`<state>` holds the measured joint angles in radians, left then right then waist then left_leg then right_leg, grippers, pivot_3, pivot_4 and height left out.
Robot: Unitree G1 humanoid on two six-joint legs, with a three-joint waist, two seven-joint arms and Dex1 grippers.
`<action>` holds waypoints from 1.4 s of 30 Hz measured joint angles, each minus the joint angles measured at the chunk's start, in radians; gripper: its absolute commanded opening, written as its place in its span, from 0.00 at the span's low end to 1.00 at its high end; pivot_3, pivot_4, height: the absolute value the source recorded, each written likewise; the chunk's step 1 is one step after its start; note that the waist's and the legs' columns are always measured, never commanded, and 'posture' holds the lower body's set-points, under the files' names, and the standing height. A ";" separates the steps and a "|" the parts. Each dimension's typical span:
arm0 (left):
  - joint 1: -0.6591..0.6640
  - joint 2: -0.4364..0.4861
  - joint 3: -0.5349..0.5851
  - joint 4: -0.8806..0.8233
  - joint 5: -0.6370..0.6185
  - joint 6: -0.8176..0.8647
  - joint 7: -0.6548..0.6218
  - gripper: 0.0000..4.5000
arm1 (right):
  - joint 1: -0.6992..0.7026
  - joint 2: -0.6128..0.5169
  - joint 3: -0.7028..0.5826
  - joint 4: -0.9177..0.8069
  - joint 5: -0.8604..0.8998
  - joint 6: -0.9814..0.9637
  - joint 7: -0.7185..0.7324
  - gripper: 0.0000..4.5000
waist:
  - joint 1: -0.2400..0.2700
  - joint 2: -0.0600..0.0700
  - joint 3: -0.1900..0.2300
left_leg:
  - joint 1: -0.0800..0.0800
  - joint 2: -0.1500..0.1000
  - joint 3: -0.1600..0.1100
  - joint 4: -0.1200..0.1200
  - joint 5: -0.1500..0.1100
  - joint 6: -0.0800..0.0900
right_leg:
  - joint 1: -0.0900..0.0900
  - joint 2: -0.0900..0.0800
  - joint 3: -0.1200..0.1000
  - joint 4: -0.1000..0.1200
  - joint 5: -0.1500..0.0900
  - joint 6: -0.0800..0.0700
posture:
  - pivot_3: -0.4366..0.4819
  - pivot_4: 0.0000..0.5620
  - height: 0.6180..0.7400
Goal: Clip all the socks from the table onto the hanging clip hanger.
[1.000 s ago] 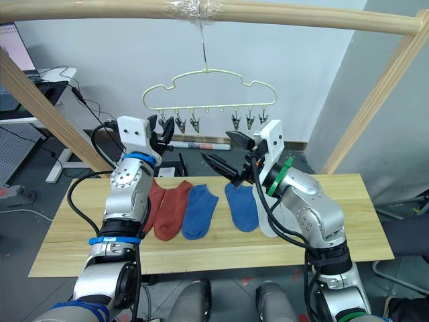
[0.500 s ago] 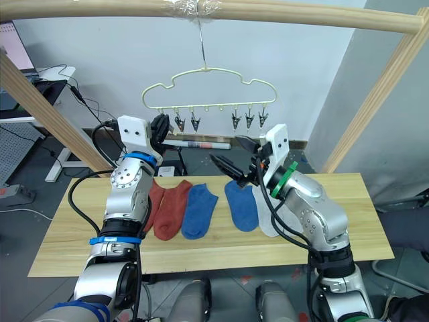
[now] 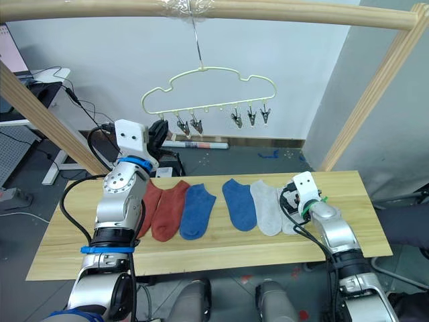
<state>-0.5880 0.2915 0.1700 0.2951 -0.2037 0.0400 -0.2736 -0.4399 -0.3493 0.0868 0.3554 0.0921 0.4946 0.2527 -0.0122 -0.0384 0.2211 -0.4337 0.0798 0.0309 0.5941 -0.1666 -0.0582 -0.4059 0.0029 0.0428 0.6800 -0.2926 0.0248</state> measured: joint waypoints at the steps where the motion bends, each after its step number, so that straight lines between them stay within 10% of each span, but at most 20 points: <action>1: 0.009 -0.003 -0.001 -0.012 0.000 0.003 0.001 0.00 | -0.022 0.014 -0.012 0.046 0.000 -0.010 -0.005 1.00 | -0.001 0.000 0.000 | 0.000 0.000 0.000 0.000 0.000 0.000 | 0.000 0.000 0.000 0.000 0.000 0.000 | 0.51 0.43 1.00; 12: 0.058 -0.003 0.014 -0.100 -0.014 0.044 0.025 0.00 | -0.114 0.058 -0.027 0.288 -0.025 -0.098 0.019 0.96 | -0.004 0.001 0.000 | 0.000 0.000 0.000 0.000 0.000 0.000 | 0.000 0.000 0.000 0.000 0.001 -0.001 | 0.56 0.42 1.00; 25: 0.088 0.000 0.020 -0.164 -0.016 0.067 0.032 0.00 | -0.026 0.052 -0.032 0.197 -0.039 -0.109 0.068 0.01 | 0.011 0.000 0.000 | 0.001 0.000 0.000 0.000 0.000 0.000 | 0.001 0.000 0.000 0.000 0.002 0.000 | 0.57 0.37 1.00; 37: -0.022 -0.091 0.254 -0.165 -0.497 0.488 0.067 0.00 | 0.106 -0.006 0.049 -0.466 -0.007 -0.057 0.227 0.01 | -0.013 0.001 0.000 | 0.001 0.002 -0.002 0.001 0.000 0.000 | 0.001 0.002 0.000 0.001 0.000 0.004 | 0.52 0.37 1.00; 42: -0.033 -0.054 0.326 -0.167 -0.708 0.707 0.090 0.00 | 0.016 0.085 0.187 -0.467 -0.030 -0.047 0.253 0.01 | -0.021 0.001 0.000 | 0.001 0.001 -0.002 0.003 0.000 -0.001 | 0.001 0.002 0.000 0.002 0.000 0.003 | 0.51 0.37 1.00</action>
<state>-0.6210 0.2378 0.4962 0.1282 -0.9120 0.7470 -0.1840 -0.4235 -0.2648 0.2735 -0.1113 0.0624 0.4479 0.5059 -0.0337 -0.0377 0.2210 -0.4330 0.0811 0.0286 0.5967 -0.1661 -0.0591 -0.4052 0.0053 0.0428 0.6816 -0.2926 0.0283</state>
